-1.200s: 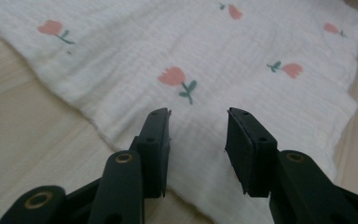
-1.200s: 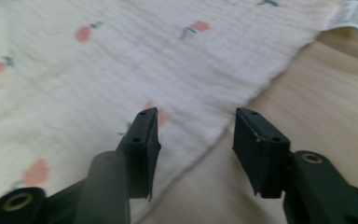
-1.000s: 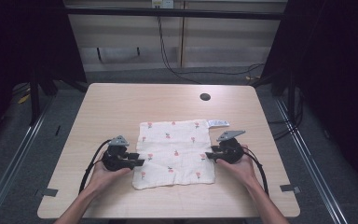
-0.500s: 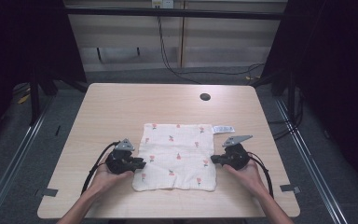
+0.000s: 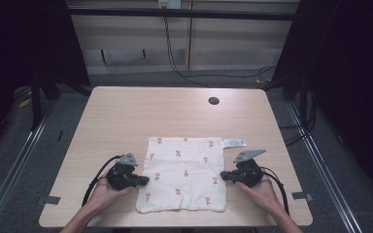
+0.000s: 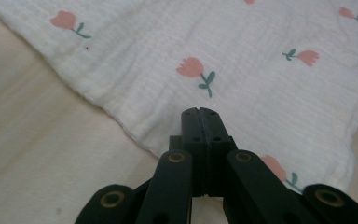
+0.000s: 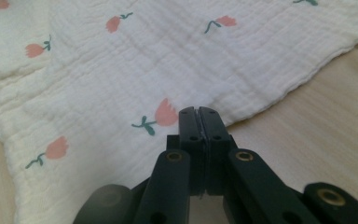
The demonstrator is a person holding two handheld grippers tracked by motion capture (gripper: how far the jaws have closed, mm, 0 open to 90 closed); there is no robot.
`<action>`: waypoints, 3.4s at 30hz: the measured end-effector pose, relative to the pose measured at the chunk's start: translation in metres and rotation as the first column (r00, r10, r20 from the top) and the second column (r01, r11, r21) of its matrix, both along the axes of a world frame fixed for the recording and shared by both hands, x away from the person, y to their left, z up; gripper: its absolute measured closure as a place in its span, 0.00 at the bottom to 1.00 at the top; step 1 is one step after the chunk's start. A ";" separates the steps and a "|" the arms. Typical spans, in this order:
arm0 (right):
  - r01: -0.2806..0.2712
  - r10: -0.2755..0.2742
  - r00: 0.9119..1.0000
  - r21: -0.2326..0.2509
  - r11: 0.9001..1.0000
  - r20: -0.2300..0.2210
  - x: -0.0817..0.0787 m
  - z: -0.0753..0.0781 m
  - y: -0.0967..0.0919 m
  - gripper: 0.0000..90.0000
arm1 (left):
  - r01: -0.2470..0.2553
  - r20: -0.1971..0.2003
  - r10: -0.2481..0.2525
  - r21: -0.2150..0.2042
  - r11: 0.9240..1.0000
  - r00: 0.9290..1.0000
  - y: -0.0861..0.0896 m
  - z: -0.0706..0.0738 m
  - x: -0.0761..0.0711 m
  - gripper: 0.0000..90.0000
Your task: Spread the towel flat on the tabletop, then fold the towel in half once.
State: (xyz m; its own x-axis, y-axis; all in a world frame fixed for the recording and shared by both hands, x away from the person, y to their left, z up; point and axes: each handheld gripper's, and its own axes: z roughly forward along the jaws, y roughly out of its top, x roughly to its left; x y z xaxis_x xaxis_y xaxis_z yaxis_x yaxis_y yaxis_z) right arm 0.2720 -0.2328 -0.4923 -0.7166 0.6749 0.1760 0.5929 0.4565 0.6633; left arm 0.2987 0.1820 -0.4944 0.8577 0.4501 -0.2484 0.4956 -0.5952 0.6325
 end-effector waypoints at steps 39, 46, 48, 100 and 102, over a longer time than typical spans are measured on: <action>0.168 -0.167 0.984 -0.001 0.986 0.065 0.109 0.005 -0.011 0.73 | -0.100 0.055 0.102 -0.036 0.994 0.993 -0.014 -0.004 0.050 0.64; 0.174 -0.173 0.984 -0.039 0.984 0.040 0.120 -0.007 -0.007 0.68 | -0.094 0.044 0.096 -0.043 0.995 0.994 -0.014 -0.004 0.050 0.62; 0.179 -0.177 0.982 -0.038 0.983 0.061 0.123 -0.005 -0.006 0.66 | -0.096 0.029 0.098 -0.052 0.994 0.995 -0.013 -0.004 0.051 0.62; 0.182 -0.184 0.983 0.078 0.980 0.028 0.118 -0.007 -0.010 0.93 | -0.248 0.120 0.245 0.004 0.969 0.962 -0.030 -0.007 0.125 0.80; 0.185 -0.188 0.982 0.091 0.978 0.026 0.118 -0.007 -0.011 0.94 | -0.218 0.110 0.216 0.010 0.976 0.970 -0.033 -0.006 0.122 0.88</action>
